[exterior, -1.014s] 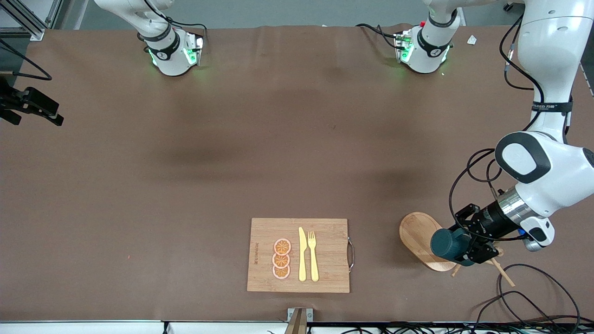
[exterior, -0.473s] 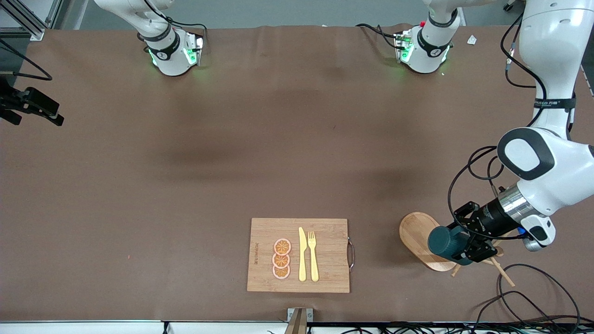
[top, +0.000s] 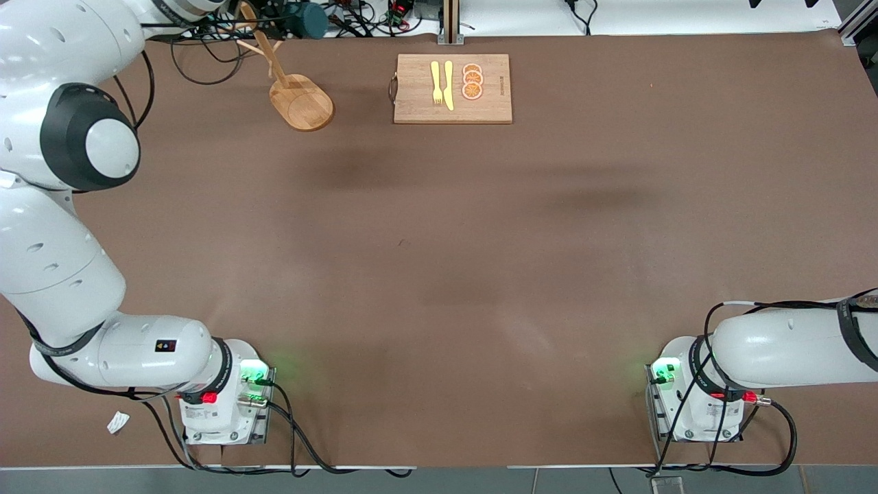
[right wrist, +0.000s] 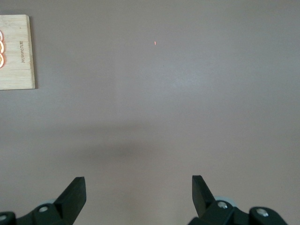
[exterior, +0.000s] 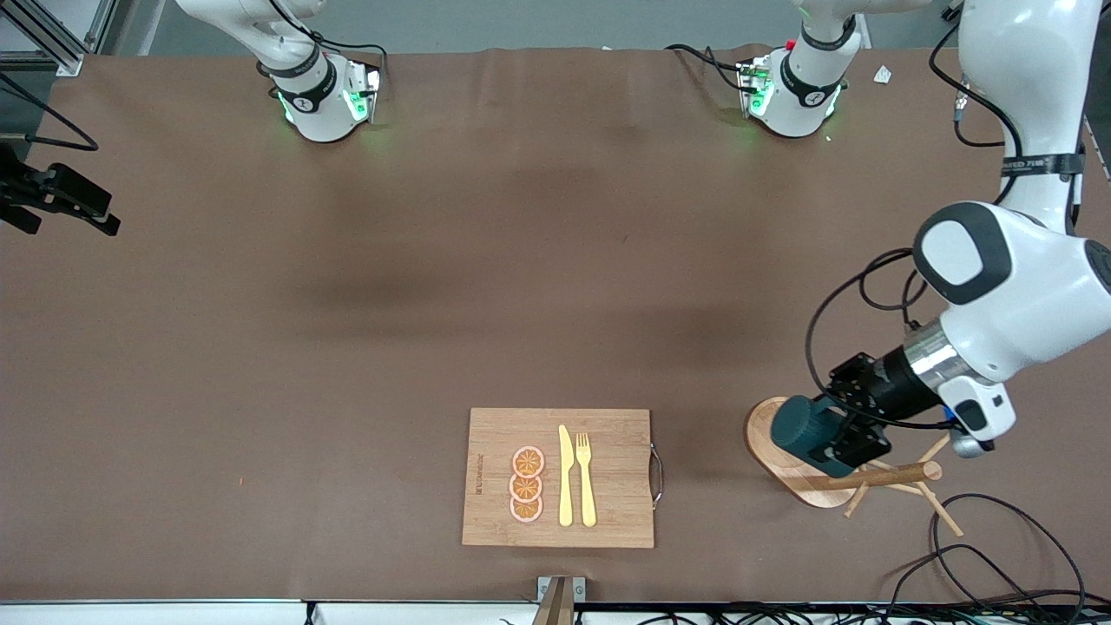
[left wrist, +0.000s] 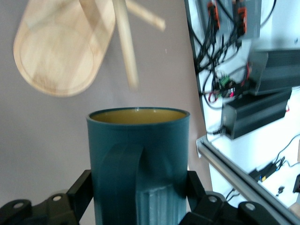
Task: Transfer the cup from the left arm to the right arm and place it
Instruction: 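Lift the teal mug off the stand with the left gripper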
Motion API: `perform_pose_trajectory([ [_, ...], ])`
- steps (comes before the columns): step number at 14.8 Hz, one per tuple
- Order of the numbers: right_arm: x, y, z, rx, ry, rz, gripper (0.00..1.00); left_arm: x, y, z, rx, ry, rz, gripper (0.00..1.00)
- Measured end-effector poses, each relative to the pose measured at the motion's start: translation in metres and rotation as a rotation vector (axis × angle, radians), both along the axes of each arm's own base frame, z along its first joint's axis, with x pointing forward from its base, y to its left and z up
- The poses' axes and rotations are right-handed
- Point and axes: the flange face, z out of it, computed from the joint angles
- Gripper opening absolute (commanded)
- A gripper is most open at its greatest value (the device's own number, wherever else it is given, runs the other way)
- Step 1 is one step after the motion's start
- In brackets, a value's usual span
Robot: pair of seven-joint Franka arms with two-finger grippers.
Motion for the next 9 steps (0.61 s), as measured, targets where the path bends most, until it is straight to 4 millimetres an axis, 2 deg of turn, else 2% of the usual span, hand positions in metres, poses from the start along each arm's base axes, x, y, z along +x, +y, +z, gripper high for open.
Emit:
perform_pose_trajectory([
  [5, 0.0, 0.0, 0.0, 0.0, 0.0, 0.0, 1.0, -0.032, -0.118, 0.023, 0.09, 0.001, -0.041, 0.74],
  [9, 0.0, 0.0, 0.0, 0.0, 0.001, 0.001, 1.0, -0.068, -0.215, 0.017, 0.149, 0.016, -0.035, 0.74],
])
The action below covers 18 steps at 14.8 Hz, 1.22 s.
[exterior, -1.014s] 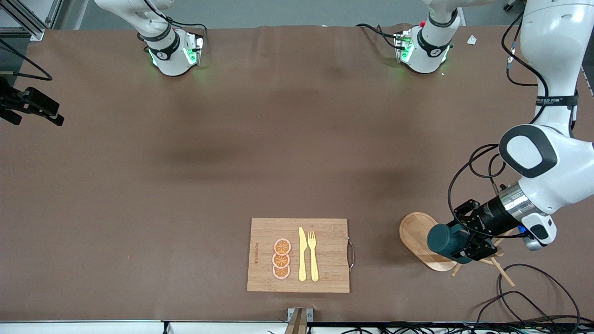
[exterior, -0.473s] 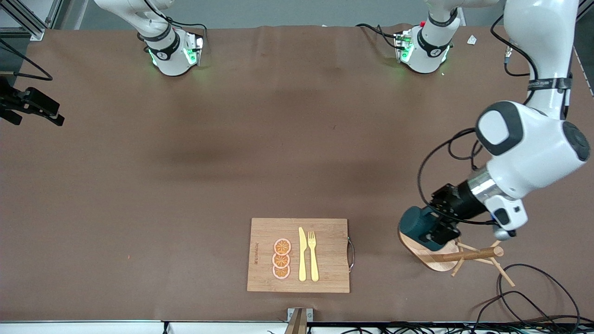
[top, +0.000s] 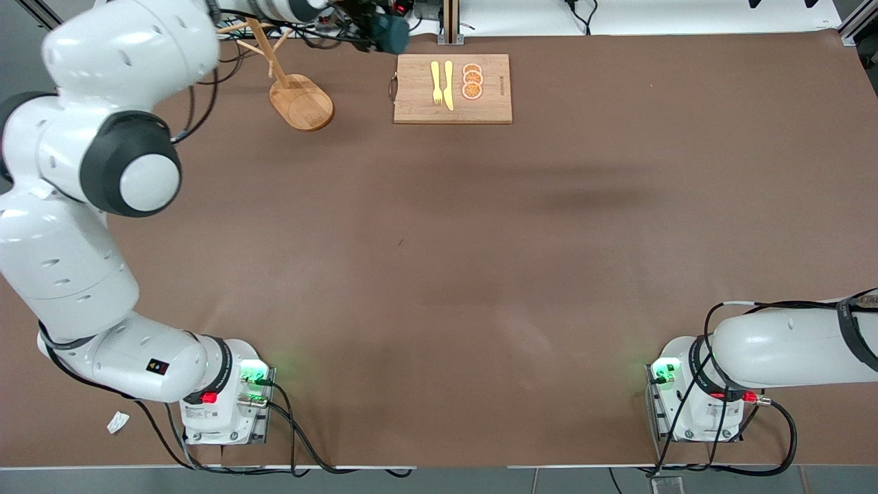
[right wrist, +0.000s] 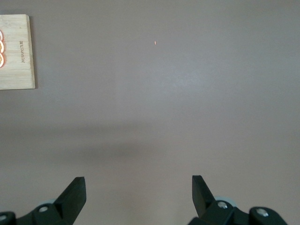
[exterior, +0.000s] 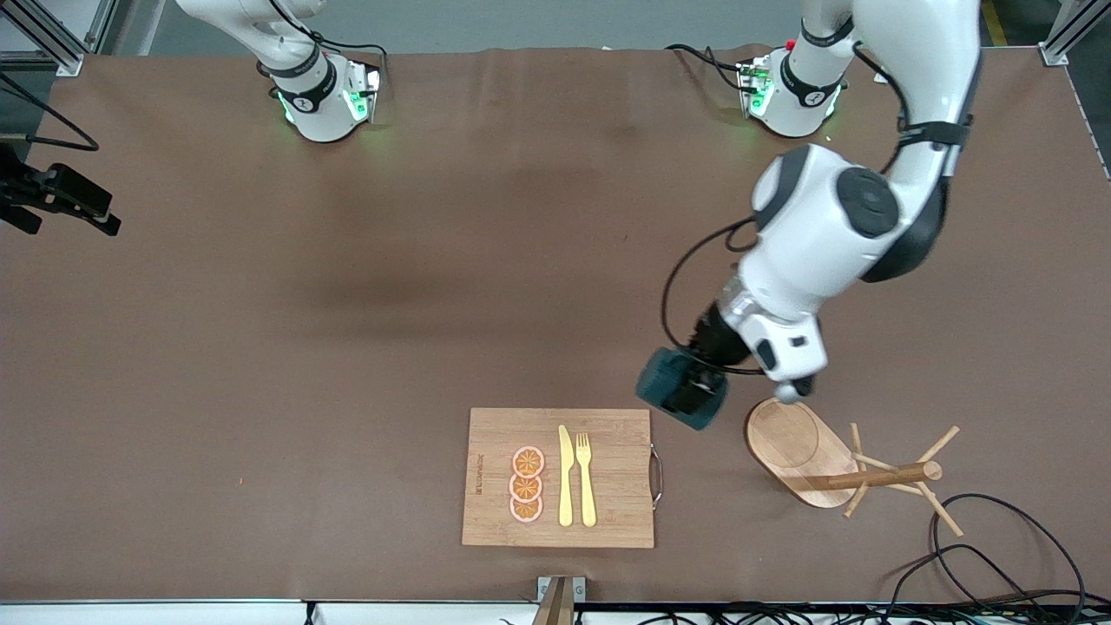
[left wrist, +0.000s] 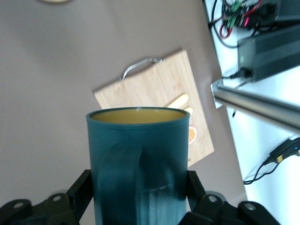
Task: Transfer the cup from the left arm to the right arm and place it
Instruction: 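Lift the teal mug off the stand with the left gripper, then carry the mug to mid-table and lower it with the left gripper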
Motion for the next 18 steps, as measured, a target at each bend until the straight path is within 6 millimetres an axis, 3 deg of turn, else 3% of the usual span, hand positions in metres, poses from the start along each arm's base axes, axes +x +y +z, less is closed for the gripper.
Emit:
perform_pose_trajectory([
  [4, 0.0, 0.0, 0.0, 0.0, 0.0, 0.0, 1.0, -0.037, -0.09, -0.029, 0.071, -0.005, 0.023, 0.74],
  [8, 0.0, 0.0, 0.0, 0.0, 0.0, 0.0, 1.0, -0.097, -0.177, -0.065, 0.133, -0.025, 0.021, 0.74],
  [10, 0.0, 0.0, 0.0, 0.0, 0.001, 0.0, 1.0, -0.126, -0.207, -0.086, 0.182, -0.028, 0.015, 0.74],
  [15, 0.0, 0.0, 0.0, 0.0, 0.001, -0.001, 1.0, -0.204, -0.266, -0.161, 0.395, -0.124, -0.035, 0.74],
  [18, 0.0, -0.001, 0.0, 0.0, 0.001, -0.001, 1.0, -0.251, -0.293, -0.187, 0.495, -0.205, -0.106, 0.74],
])
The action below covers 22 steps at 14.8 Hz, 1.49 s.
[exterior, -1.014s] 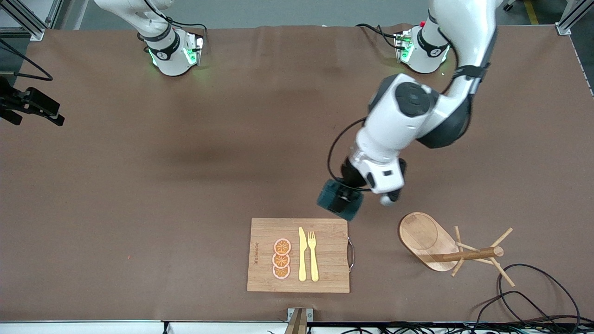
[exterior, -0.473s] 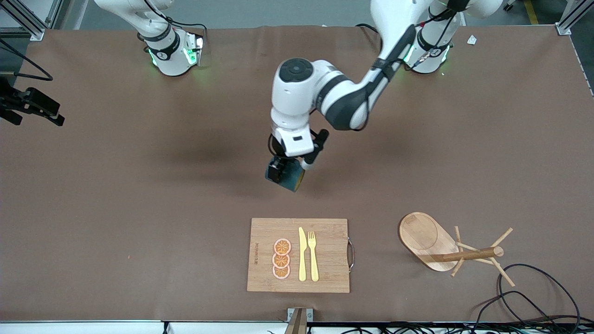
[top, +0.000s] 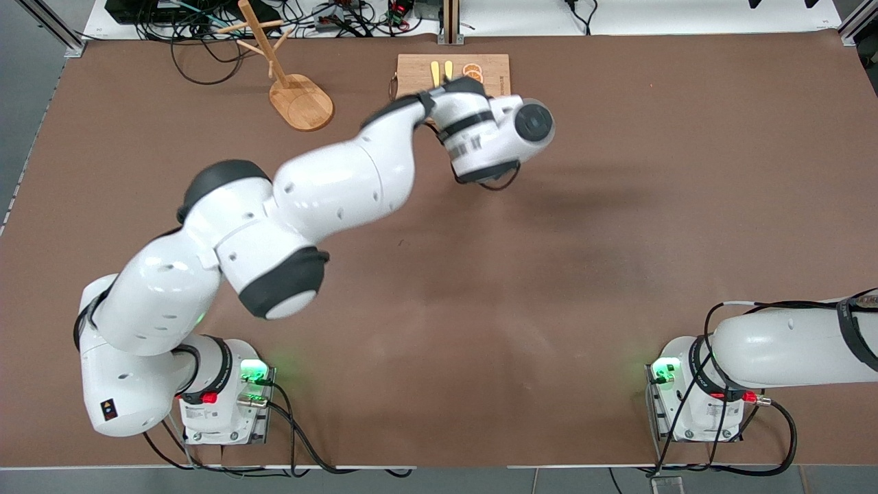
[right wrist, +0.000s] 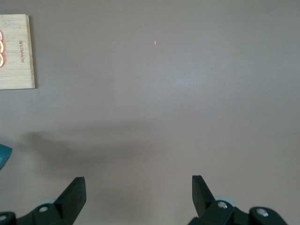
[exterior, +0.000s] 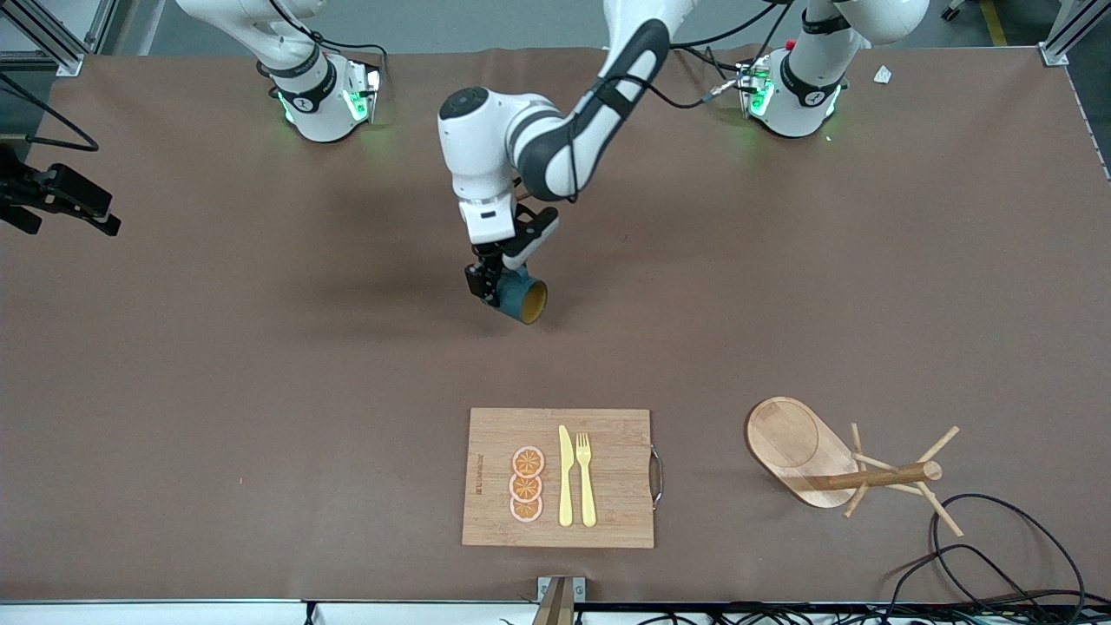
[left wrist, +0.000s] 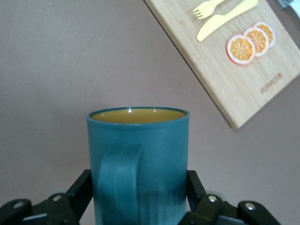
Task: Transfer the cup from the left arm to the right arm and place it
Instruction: 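Carry the mug to mid-table and lower it with the left gripper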
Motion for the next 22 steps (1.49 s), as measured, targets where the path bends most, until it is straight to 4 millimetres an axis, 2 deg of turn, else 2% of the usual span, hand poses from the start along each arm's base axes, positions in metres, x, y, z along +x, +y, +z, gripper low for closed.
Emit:
perform_pose_trajectory([
  [3, 0.0, 0.0, 0.0, 0.0, 0.0, 0.0, 1.0, -0.033, -0.01, -0.02, 0.171, -0.113, -0.1, 0.74],
  [6, 0.0, 0.0, 0.0, 0.0, 0.0, 0.0, 1.0, -0.054, -0.015, -0.053, 0.307, -0.223, -0.198, 0.74],
  [10, 0.0, 0.0, 0.0, 0.0, 0.0, -0.001, 1.0, -0.058, -0.011, -0.099, 0.449, -0.341, -0.316, 0.74],
  [16, 0.0, -0.002, 0.0, 0.0, 0.0, -0.003, 1.0, -0.062, -0.011, -0.127, 0.576, -0.475, -0.445, 0.74],
  [19, 0.0, -0.002, 0.0, 0.0, 0.001, -0.003, 1.0, -0.062, -0.009, -0.135, 0.612, -0.505, -0.47, 0.74],
  [22, 0.001, -0.002, -0.003, 0.0, 0.006, -0.004, 1.0, -0.068, -0.005, -0.158, 0.653, -0.536, -0.496, 0.74],
])
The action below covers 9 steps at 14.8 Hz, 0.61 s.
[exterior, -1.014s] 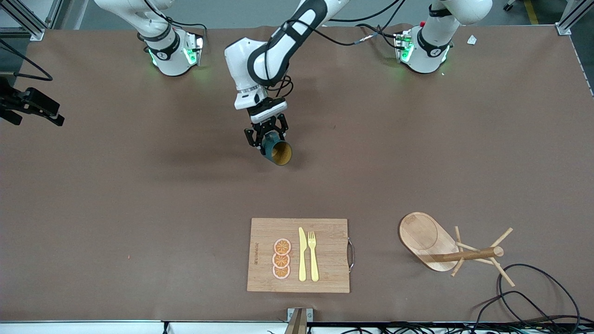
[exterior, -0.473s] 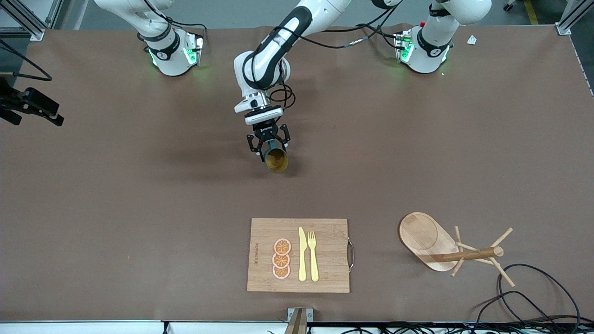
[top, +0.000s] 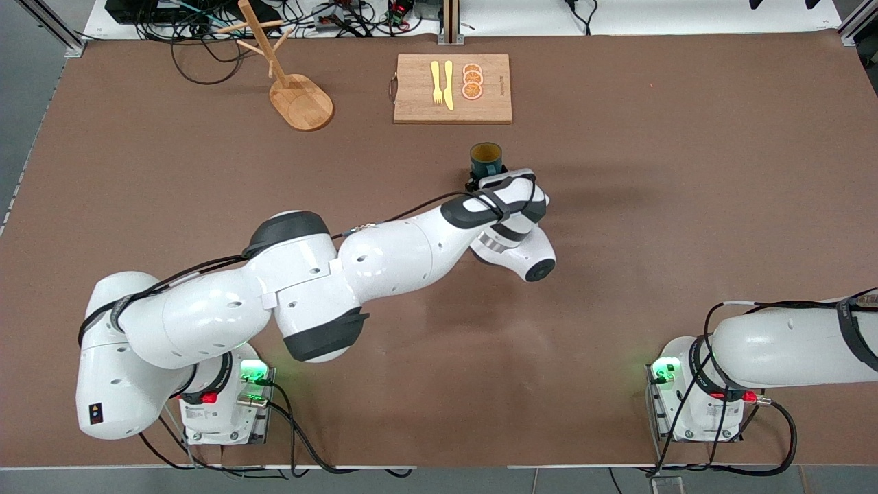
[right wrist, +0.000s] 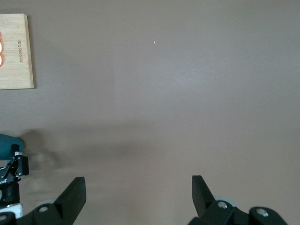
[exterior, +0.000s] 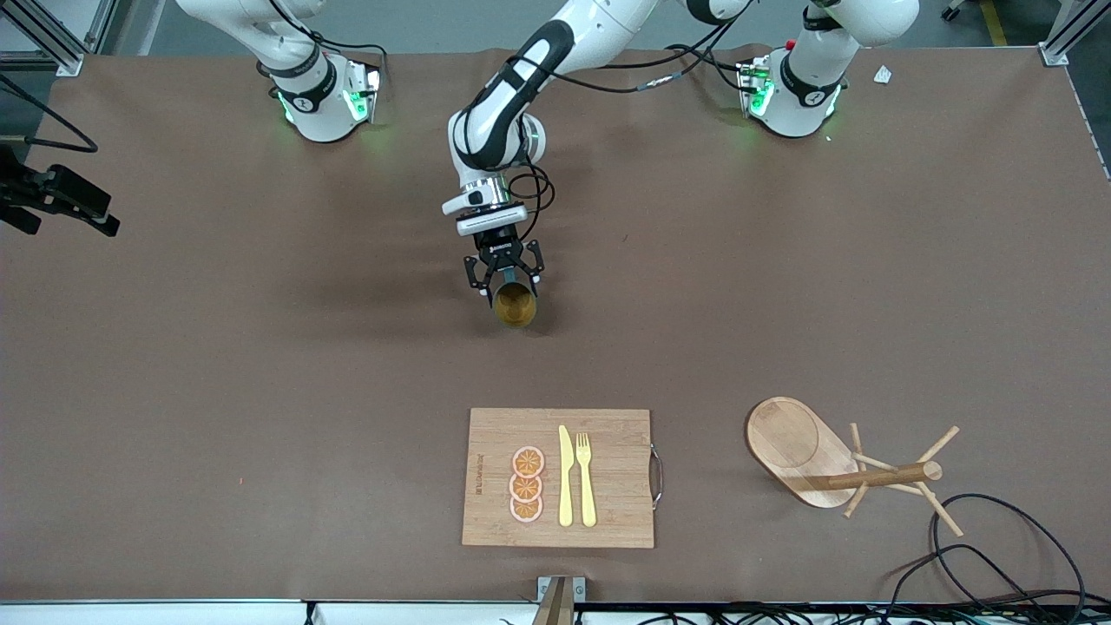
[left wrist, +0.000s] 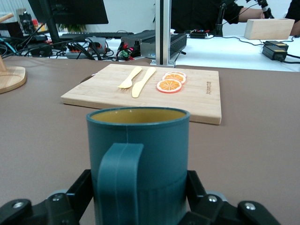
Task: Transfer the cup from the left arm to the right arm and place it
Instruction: 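Carry the mug to mid-table and lower it with the left gripper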
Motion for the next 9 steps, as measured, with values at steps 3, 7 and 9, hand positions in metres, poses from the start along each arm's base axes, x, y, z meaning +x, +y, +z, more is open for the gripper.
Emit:
perform_pose_trajectory([
  [3, 0.001, 0.0, -0.002, 0.0, 0.004, -0.001, 1.0, -0.007, 0.001, -0.013, 0.027, -0.033, -0.017, 1.0],
  [7, 0.001, -0.003, -0.002, 0.0, 0.005, -0.005, 1.0, -0.022, -0.001, -0.02, 0.047, -0.039, -0.015, 1.0],
  [9, 0.001, -0.004, -0.002, 0.0, 0.005, -0.006, 1.0, -0.047, -0.006, -0.022, 0.053, -0.032, 0.01, 1.0],
])
